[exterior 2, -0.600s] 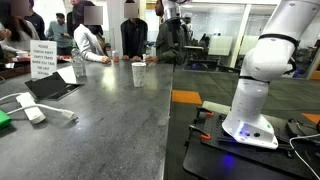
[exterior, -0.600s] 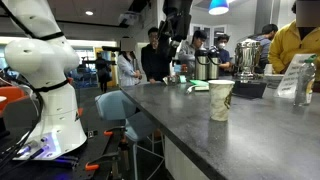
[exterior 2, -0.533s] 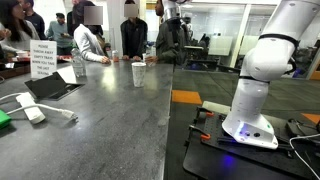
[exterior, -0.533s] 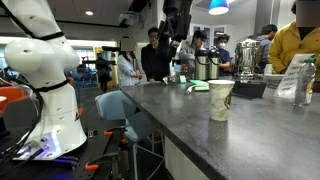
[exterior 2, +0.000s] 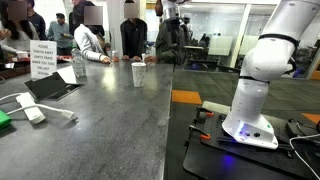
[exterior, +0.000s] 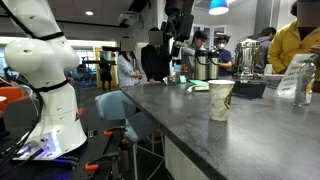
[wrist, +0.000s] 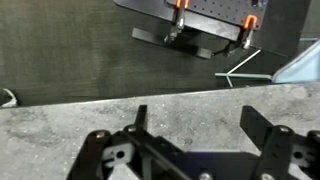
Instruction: Move the cup forward
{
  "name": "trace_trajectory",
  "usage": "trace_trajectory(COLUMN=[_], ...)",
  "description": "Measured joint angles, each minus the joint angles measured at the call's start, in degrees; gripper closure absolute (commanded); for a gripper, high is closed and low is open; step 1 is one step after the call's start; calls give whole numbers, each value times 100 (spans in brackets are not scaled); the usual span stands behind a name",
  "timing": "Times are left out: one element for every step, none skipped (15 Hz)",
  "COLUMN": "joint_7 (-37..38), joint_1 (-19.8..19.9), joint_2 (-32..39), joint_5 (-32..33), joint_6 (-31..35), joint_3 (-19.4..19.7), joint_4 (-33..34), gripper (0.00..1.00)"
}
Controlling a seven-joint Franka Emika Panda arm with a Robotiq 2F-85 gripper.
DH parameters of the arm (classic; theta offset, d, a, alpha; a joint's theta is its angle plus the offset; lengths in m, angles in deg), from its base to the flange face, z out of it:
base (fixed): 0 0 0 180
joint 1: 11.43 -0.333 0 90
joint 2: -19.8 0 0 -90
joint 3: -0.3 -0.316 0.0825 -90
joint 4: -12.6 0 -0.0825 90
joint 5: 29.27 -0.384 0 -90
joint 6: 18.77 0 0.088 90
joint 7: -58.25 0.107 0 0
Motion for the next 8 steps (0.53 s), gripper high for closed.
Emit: trace_trajectory(joint_7=[3, 8, 23, 30, 31, 31, 35, 38], joint_1=[-9, -22, -47, -85, -125, -165, -187, -208], joint_2=[49, 131, 248, 393, 572, 777, 1002, 1232], joint_5=[-7, -25, -35, -43, -57, -70, -73, -76], joint_6=[181, 426, 686, 967, 1240, 1471, 1660, 1806], joint_3=[-69, -169, -282, -396, -517, -629, -746, -856], joint_4=[3, 13, 35, 69, 134, 231, 359, 508], gripper=[0, 0, 0, 0, 0, 0, 0, 0])
